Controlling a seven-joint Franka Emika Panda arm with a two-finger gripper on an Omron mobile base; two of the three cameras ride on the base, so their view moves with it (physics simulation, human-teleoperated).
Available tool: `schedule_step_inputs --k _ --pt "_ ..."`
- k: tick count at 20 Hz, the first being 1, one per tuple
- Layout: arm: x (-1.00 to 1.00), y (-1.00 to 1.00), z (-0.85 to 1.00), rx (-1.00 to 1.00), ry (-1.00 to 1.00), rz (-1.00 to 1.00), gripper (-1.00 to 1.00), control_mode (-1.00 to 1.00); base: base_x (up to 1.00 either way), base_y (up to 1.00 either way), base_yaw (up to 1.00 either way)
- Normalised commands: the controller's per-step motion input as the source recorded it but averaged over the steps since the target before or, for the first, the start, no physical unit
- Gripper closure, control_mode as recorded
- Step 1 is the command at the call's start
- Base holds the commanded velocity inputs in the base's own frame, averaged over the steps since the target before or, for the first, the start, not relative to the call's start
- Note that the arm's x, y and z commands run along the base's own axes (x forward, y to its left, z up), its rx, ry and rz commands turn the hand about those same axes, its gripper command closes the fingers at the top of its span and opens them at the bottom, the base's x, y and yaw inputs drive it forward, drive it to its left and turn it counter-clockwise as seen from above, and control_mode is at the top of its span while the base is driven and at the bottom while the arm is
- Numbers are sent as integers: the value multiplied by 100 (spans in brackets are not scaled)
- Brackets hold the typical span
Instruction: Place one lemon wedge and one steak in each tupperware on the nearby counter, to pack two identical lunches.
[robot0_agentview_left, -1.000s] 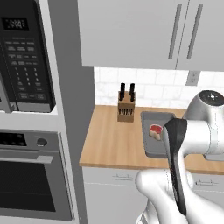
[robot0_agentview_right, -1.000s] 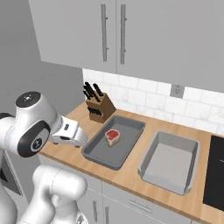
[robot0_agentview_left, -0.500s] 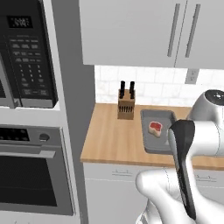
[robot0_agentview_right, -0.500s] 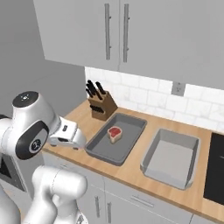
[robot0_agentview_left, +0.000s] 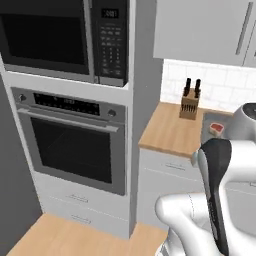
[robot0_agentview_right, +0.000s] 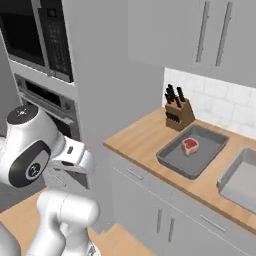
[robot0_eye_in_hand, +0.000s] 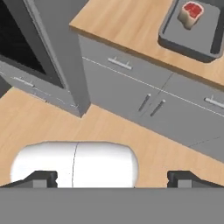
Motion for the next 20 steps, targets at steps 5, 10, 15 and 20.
schedule_step_inputs --k 5,10,15,20 --pt "0 0 0 0 0 0 -100 100 -26 64 91" --pt "0 0 0 0 0 0 -100 100 -5 71 89" --pt "0 0 0 0 0 0 -100 100 46 71 72" --pt "0 0 0 0 0 0 -100 100 99 10 59"
